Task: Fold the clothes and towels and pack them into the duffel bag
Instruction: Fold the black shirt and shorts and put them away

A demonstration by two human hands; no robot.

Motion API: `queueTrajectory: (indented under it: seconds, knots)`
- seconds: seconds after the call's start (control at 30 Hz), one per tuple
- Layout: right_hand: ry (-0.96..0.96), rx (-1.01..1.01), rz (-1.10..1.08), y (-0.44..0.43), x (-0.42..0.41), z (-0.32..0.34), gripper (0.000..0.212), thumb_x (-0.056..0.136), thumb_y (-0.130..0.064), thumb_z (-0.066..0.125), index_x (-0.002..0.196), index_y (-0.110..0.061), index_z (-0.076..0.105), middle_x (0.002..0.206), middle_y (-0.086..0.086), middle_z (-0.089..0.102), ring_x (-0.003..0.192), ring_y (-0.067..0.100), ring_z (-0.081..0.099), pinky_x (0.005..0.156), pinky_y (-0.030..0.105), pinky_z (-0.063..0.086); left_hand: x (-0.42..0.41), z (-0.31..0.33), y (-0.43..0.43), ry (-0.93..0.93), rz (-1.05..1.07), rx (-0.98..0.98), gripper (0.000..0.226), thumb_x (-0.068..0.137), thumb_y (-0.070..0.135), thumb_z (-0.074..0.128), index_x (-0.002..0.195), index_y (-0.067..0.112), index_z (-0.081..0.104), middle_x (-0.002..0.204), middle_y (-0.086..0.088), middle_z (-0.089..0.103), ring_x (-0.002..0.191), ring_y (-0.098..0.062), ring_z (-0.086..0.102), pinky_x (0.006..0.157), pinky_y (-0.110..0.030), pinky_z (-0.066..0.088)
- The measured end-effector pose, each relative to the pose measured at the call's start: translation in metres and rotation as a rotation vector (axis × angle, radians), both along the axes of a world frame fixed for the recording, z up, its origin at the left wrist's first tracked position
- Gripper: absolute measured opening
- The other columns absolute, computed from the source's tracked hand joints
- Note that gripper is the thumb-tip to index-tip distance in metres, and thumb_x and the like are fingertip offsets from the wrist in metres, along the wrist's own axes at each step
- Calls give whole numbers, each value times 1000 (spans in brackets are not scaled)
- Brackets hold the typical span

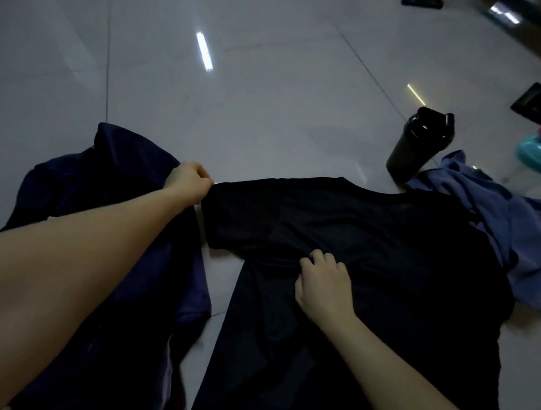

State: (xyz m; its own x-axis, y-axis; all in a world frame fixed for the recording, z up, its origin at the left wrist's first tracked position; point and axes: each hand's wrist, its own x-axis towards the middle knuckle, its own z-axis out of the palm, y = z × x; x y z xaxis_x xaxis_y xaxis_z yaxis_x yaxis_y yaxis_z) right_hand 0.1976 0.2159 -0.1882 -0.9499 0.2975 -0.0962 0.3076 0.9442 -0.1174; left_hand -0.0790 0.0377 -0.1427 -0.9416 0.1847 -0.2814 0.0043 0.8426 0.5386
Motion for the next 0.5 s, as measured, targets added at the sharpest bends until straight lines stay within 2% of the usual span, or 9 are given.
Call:
queueTrajectory:
  seconds: [0.1, 0.17, 0.2, 0.27, 0.3, 0.37, 0.43, 0.5]
  knots:
    - [28, -58, -51, 5, -20, 8, 24, 96, -21, 51, 113, -14, 65, 117, 5, 60, 103, 24, 56, 89, 37, 47, -6, -5, 3, 39, 46, 51, 15, 98, 24, 60, 99, 16, 72, 97, 1, 68, 87, -18, 65, 79, -32, 51]
    - [27, -113, -29, 10, -37, 13, 36, 98, -21, 47, 133, -14, 56, 136, 7, 53, 119, 26, 51, 100, 40, 43, -5, -7, 5, 60, 55, 75, 18, 100, 26, 58, 100, 16, 73, 98, 0, 69, 88, -20, 66, 80, -31, 51]
    - [-4, -134, -4, 12, -46, 14, 45, 100, -23, 45, 144, -14, 47, 149, 10, 44, 131, 29, 44, 107, 42, 38, -5, -7, 6, 68, 57, 90, 19, 100, 26, 57, 100, 16, 74, 97, 0, 70, 89, -20, 66, 82, -32, 53]
    - [-138, -173, 35, 15, -62, 12, 61, 104, -35, 38, 160, -17, 18, 167, 10, 14, 151, 32, 19, 120, 48, 23, -7, -7, 6, 90, 84, 134, 20, 100, 27, 58, 100, 16, 74, 96, 0, 70, 89, -20, 67, 83, -32, 54]
    - [-226, -179, 45, 17, -68, 9, 68, 105, -44, 35, 162, -20, 6, 169, 9, 1, 154, 32, 6, 123, 51, 15, -10, -6, 6, 105, 107, 164, 19, 100, 26, 58, 99, 16, 74, 94, 1, 69, 89, -19, 66, 81, -31, 52]
    - [-357, -146, 71, 18, -80, 0, 76, 103, -59, 28, 161, -24, -5, 168, 8, -13, 155, 33, -9, 124, 56, 5, -16, -4, 6, 124, 165, 240, 17, 99, 24, 57, 96, 18, 73, 93, 2, 68, 89, -19, 65, 79, -30, 50]
    - [-393, -116, 75, 19, -92, -5, 79, 100, -67, 24, 161, -26, -7, 168, 8, -16, 154, 34, -13, 123, 58, 2, -22, 0, 10, 96, 211, 331, 18, 100, 19, 55, 95, 19, 72, 98, -1, 69, 91, -20, 65, 81, -34, 55]
    - [-396, -145, 63, 21, -106, -2, 80, 99, -69, 22, 161, -27, -6, 168, 8, -14, 154, 34, -12, 123, 58, 3, -27, 3, 16, 44, 241, 388, 22, 101, 13, 49, 103, 15, 71, 106, -7, 68, 91, -22, 64, 85, -38, 58]
